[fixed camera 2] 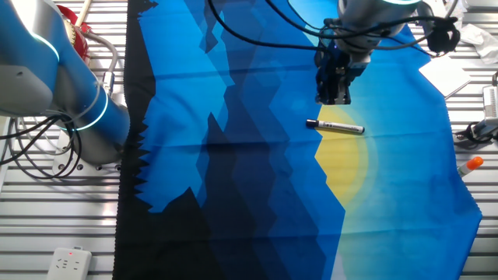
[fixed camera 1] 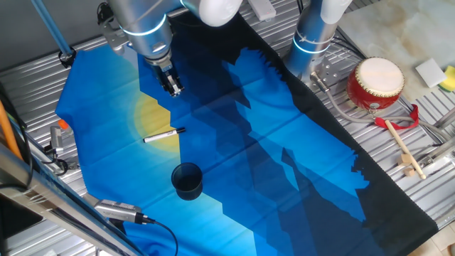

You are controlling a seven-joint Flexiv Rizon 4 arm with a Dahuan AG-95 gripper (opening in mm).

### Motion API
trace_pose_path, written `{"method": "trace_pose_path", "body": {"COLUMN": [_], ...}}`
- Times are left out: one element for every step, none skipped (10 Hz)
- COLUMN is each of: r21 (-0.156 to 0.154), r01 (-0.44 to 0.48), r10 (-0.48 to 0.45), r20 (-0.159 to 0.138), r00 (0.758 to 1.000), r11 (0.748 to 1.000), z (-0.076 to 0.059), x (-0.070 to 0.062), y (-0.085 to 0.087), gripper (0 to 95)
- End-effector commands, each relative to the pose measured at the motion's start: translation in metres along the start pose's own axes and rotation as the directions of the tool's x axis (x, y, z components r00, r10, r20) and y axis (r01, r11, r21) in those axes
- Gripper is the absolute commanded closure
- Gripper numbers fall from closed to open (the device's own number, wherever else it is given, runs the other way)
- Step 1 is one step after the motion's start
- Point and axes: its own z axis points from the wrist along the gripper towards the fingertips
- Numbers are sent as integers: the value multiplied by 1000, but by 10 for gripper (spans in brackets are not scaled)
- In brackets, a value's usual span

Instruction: Put the pen into the pen holder

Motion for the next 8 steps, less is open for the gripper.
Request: {"method": "trace_pose_path", "body": {"r21": [-1,-1,-2,-8,-14,-17,-5,19], "r01": [-70,-96,-105,-105,-106,-101,-106,-91], "r10": [70,96,105,105,106,101,106,91], "r20": [12,13,11,6,6,7,11,-4], "r00": [998,995,994,994,994,995,994,996], "r11": [998,995,995,994,994,995,994,996], "z": [0,0,0,0,0,0,0,0], "x": [0,0,0,0,0,0,0,0], "y": [0,0,0,0,0,0,0,0], "gripper": [950,950,950,950,950,950,950,950]}}
